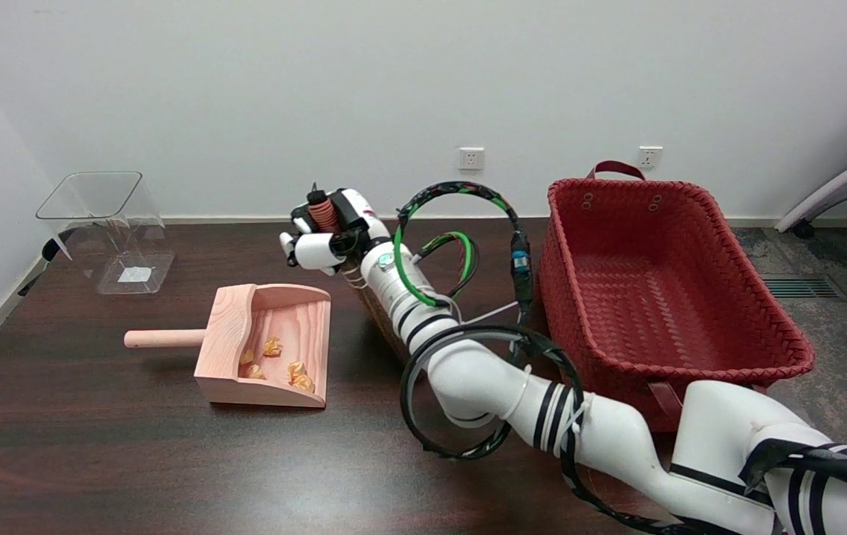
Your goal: Sweep th paper balls into the dustpan.
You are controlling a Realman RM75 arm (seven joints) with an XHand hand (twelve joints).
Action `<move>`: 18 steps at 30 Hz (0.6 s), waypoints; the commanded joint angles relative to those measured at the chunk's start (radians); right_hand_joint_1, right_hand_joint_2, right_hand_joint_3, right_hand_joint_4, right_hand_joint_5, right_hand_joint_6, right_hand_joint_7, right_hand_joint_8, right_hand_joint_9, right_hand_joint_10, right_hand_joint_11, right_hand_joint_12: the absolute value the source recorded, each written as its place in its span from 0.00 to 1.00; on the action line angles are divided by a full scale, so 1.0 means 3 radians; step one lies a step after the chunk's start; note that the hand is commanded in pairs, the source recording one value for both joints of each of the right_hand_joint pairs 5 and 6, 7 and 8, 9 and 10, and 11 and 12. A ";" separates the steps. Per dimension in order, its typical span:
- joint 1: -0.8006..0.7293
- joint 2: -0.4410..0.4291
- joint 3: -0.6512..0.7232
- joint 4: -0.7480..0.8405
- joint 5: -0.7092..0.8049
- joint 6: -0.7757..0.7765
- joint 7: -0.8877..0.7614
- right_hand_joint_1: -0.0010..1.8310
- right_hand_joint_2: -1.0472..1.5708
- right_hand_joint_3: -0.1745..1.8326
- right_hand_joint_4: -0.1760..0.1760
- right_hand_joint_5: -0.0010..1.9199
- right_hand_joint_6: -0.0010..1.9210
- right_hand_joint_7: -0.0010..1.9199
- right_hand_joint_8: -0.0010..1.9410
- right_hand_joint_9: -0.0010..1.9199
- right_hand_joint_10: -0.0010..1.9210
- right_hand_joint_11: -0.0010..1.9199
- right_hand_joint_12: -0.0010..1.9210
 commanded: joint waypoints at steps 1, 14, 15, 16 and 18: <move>-0.0101 -0.0303 -0.0208 -0.0172 0.0020 0.0260 0.0027 0.80 0.72 0.49 0.50 1.00 1.00 1.00 0.99 1.00 1.00 1.00 1.00; -0.0003 -0.0717 -0.0208 0.0157 0.0010 0.0340 0.0217 0.78 0.77 0.44 0.50 1.00 1.00 1.00 0.99 1.00 1.00 1.00 1.00; 0.0014 -0.0735 -0.0208 0.0184 0.0010 0.0341 0.0238 0.78 0.77 0.44 0.50 1.00 1.00 1.00 0.99 1.00 1.00 1.00 1.00; 0.0022 -0.0754 -0.0209 0.0203 0.0010 0.0345 0.0247 0.78 0.77 0.43 0.50 1.00 1.00 1.00 0.99 1.00 1.00 1.00 1.00; 0.0035 -0.0794 -0.0213 0.0242 0.0010 0.0349 0.0255 0.78 0.78 0.43 0.50 1.00 1.00 1.00 0.99 1.00 1.00 1.00 1.00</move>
